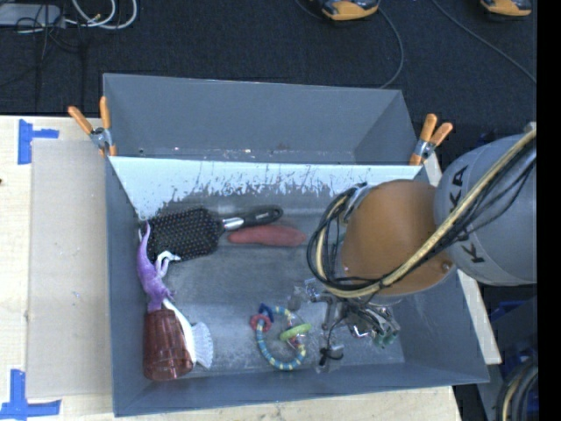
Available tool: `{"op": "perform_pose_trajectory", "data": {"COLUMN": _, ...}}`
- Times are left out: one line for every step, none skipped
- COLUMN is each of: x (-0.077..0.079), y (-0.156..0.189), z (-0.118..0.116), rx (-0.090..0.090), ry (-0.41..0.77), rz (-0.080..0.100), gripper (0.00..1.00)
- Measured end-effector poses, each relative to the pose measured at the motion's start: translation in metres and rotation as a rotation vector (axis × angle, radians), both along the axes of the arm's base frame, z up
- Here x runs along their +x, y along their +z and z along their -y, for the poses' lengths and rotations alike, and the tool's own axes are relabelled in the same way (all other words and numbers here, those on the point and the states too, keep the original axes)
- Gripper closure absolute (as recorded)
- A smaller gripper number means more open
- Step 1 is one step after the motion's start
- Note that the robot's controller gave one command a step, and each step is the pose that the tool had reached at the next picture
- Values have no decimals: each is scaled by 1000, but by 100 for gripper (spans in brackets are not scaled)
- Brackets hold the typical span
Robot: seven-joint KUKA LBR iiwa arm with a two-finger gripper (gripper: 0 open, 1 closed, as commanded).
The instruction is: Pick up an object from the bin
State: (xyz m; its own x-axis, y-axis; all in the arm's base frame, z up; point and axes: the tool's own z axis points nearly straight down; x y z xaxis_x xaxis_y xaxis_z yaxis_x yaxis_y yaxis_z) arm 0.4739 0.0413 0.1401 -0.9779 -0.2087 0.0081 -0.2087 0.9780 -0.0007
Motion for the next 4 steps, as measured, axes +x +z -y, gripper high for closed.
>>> {"op": "perform_pose_trajectory", "data": {"x": 24, "y": -2, "z": -7, "rx": 3, "ry": -14, "rz": 5, "gripper": 0}}
{"op": "perform_pose_trajectory", "data": {"x": 23, "y": -65, "z": -12, "rx": 1, "ry": 60, "rz": 3, "gripper": 0}}
{"op": "perform_pose_trajectory", "data": {"x": 10, "y": -67, "z": -2, "rx": 6, "ry": -21, "rz": 28, "gripper": 100}}
{"op": "perform_pose_trajectory", "data": {"x": 10, "y": -67, "z": -2, "rx": 6, "ry": -21, "rz": 28, "gripper": 100}}
